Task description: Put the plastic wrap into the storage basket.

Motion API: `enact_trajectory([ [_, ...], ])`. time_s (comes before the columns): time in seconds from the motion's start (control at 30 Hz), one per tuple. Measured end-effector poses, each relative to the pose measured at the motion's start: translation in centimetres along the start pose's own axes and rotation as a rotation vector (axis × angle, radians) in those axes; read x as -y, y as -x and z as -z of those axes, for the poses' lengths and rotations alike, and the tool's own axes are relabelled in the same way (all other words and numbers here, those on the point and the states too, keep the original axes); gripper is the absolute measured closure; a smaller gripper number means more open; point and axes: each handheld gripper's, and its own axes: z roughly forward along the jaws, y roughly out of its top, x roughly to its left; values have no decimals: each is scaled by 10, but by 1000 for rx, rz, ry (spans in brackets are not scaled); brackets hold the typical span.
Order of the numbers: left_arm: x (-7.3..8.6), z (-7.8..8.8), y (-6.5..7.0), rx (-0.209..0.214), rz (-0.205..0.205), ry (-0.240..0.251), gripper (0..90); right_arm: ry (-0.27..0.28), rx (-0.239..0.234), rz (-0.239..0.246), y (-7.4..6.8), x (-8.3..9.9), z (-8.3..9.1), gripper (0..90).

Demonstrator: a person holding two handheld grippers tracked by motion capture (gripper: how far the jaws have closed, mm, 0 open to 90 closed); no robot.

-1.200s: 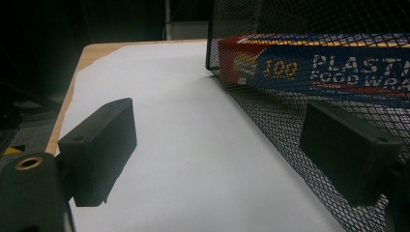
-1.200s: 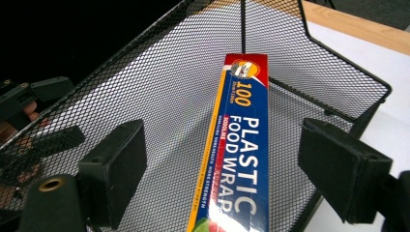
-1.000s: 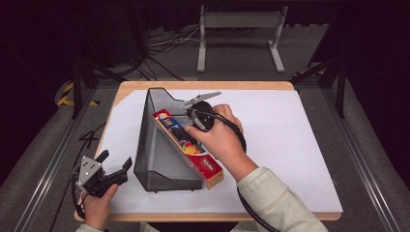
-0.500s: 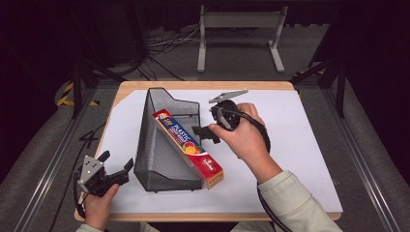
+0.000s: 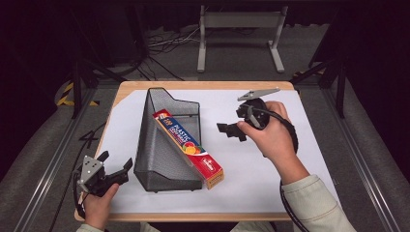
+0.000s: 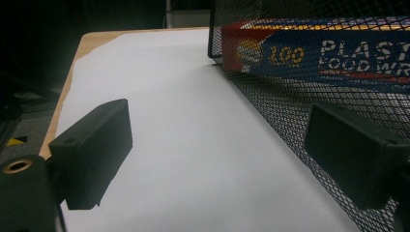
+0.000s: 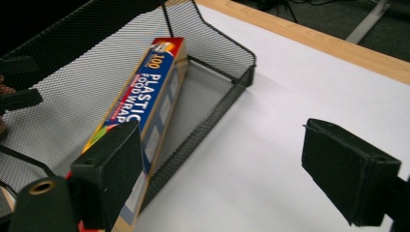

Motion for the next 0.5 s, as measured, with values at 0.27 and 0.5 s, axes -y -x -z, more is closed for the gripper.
enact_trajectory([
  [0.27,1,0,0,-2,-2,-4,110,37,50,-7,28,16,23,153],
  [0.5,1,0,-1,-5,-1,-3,111,68,79,5,52,34,31,141],
])
